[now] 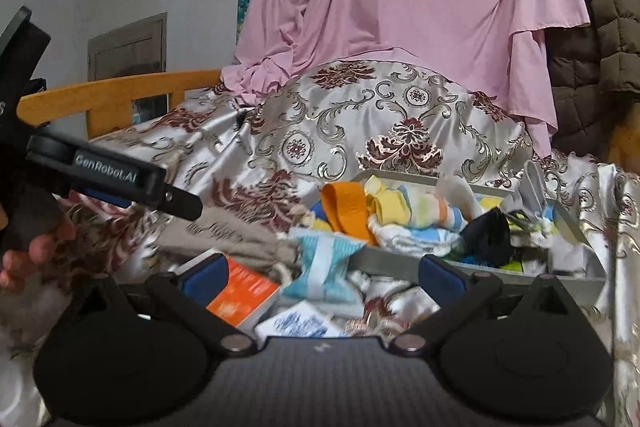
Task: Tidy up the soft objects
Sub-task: 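Move both open tools back over the remaining items beside the tray, then grasp the beige drawstring pouch with the left tool while the right tool grasps the blue wet-wipe pack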
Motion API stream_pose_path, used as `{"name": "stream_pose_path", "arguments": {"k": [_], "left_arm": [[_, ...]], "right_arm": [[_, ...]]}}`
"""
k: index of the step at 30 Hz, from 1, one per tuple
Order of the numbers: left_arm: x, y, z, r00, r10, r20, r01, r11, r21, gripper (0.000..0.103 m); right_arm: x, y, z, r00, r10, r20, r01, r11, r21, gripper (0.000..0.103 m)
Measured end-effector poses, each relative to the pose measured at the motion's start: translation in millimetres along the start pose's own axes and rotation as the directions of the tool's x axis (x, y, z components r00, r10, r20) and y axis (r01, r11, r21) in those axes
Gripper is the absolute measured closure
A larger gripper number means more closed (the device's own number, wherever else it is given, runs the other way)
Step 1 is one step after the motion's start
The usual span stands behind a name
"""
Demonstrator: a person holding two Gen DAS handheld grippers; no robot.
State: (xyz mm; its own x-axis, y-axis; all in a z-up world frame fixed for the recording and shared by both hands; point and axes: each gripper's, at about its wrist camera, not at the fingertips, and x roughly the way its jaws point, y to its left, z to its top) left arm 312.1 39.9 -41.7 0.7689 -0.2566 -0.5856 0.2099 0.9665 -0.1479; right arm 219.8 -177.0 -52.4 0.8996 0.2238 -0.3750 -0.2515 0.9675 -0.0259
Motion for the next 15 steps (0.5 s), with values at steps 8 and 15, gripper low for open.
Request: {"name": "stream_pose_path", "arguments": {"k": [8,15], "left_arm": [[52.3,17.3,20.9,0.994,-0.080,-0.072,0.086,0.993,0.079,0.001],[85.6,20.3,28.5,0.964,-0.171,-0.205,0.210,0.960,0.187,0.001]], "right_arm": [[56.8,-16.2,10.4,0.996,0.006,-0.093,-0.003,0.999,0.035,0.000],[86.6,-15.5,15.2,0.985,0.043,-0.167,-0.041,0.999,0.014,0.000]]}}
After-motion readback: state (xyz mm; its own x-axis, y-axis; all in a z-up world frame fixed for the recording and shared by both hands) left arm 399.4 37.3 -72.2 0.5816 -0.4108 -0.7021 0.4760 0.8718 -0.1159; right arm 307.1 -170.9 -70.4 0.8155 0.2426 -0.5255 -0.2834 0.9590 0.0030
